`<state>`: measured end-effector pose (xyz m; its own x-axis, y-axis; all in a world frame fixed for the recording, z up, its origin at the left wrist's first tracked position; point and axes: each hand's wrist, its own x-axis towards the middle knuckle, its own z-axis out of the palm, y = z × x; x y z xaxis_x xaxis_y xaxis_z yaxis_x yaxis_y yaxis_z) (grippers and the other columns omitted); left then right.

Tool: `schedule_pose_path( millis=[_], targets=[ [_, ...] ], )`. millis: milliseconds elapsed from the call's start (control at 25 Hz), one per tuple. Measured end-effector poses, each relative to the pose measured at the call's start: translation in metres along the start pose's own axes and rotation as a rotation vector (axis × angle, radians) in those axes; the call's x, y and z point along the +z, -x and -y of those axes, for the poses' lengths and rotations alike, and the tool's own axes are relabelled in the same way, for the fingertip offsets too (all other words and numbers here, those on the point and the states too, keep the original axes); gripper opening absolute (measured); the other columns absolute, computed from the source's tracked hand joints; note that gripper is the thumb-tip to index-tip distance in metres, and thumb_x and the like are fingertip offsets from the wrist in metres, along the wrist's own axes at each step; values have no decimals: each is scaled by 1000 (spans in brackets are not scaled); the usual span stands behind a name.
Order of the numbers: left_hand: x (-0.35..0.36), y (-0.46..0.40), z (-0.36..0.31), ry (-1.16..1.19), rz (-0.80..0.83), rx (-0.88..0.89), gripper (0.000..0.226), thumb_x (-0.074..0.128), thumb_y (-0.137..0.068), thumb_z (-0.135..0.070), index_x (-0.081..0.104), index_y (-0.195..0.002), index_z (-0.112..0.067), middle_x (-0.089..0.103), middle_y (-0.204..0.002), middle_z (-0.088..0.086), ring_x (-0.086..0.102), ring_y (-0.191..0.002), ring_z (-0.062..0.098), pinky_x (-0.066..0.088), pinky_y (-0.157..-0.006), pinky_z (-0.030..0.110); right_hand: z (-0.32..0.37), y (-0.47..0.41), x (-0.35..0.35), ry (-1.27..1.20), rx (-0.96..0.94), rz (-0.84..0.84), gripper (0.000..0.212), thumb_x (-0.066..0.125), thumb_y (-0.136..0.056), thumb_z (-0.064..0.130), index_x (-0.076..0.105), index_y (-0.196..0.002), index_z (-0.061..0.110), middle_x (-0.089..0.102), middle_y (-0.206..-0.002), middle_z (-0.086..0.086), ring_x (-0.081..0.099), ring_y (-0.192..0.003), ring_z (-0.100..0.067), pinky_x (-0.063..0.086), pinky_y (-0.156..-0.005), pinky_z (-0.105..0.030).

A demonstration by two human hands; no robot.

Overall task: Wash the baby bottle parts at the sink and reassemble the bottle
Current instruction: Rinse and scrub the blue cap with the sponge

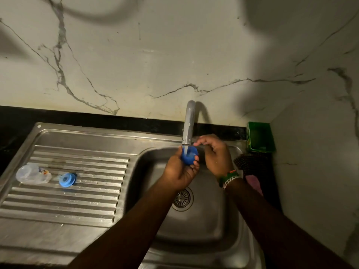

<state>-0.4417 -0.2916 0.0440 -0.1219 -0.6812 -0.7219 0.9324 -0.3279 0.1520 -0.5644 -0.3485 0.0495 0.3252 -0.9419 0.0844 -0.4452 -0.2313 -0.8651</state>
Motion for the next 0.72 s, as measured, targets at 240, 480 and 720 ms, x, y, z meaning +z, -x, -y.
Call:
schedule_pose_path(
  millis=[240, 480, 720],
  targets=[
    [3, 2, 1, -195, -72, 154, 46, 45, -106, -41, 58, -129, -3, 70, -105, 19, 69, -80, 23, 59, -65, 27, 16, 19, -4, 656, -63, 371, 43, 57, -93, 26, 57, -133, 40, 33, -152, 1, 26, -139, -26, 42, -105, -47],
    [6, 6, -5, -255, -103, 185, 45, 48, -104, -44, 60, -121, -4, 67, -99, 17, 60, -73, 18, 50, -70, 27, 29, 18, -5, 706, -12, 396, 53, 62, -90, 22, 51, -137, 44, 20, -158, -1, 14, -146, -31, 41, -108, -49],
    [10, 7, 4, -311, -124, 224, 35, 43, -108, -33, 58, -127, -8, 69, -105, 18, 68, -84, 23, 55, -79, 35, 26, 20, -3, 637, 81, 358, 56, 65, -89, 17, 53, -139, 39, 29, -154, -1, 28, -139, -29, 43, -105, -38]
  ],
)
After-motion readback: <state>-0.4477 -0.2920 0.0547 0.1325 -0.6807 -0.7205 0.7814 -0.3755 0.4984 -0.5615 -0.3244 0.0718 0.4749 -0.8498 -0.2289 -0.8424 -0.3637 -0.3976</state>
